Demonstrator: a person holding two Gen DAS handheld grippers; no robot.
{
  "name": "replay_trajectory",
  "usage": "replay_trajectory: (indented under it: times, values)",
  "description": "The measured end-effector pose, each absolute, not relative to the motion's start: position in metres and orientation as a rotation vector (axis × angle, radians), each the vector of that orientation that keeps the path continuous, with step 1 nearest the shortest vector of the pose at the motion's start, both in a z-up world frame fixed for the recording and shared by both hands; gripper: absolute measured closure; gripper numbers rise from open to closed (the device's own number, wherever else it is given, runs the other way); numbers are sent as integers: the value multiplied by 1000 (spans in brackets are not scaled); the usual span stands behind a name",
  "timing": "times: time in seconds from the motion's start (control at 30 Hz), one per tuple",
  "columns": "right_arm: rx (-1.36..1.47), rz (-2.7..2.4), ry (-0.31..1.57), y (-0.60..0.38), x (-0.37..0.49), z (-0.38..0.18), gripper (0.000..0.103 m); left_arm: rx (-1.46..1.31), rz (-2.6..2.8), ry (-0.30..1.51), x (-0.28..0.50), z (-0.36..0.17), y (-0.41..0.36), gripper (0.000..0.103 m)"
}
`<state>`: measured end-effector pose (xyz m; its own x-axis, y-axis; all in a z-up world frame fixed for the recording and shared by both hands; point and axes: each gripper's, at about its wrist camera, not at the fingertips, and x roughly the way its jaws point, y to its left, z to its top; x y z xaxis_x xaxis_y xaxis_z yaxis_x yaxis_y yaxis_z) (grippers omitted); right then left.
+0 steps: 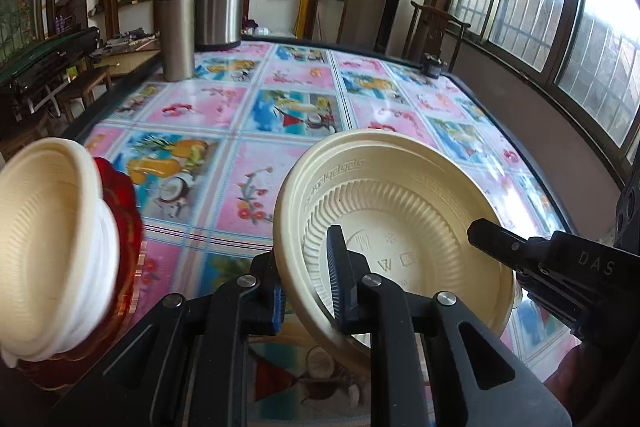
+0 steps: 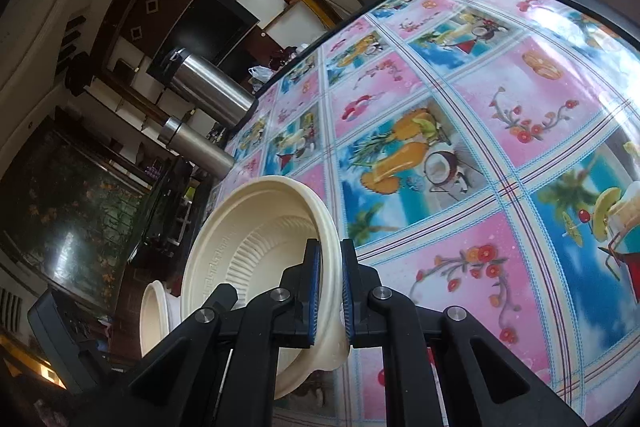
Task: Organize plates and bowls
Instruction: 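Carry the cream bowl toward the red plate stack with both grippers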
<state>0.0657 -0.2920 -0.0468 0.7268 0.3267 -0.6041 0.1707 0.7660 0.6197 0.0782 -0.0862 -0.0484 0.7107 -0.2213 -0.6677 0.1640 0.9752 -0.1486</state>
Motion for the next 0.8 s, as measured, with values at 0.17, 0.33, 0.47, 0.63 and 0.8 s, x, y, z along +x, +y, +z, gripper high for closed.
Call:
replay_trajectory:
  times: [0.17, 0.33, 0.47, 0.63, 0.8]
  values:
    - [683, 150, 746, -267, 58, -23, 93, -105, -202, 714, 64, -29, -61, 87]
    - [642, 210, 733, -234, 55, -2, 93, -135, -173, 676, 51, -9, -27, 87]
    - [609, 251, 738, -203, 58, 8, 93, -158, -139, 657, 46, -2, -1, 87]
    - [572, 301, 764, -163, 71, 13, 93, -207, -82, 650, 45, 1, 37, 87]
    - [530, 340, 778, -122, 81, 17, 93, -248, -22, 652, 46, -1, 73, 87]
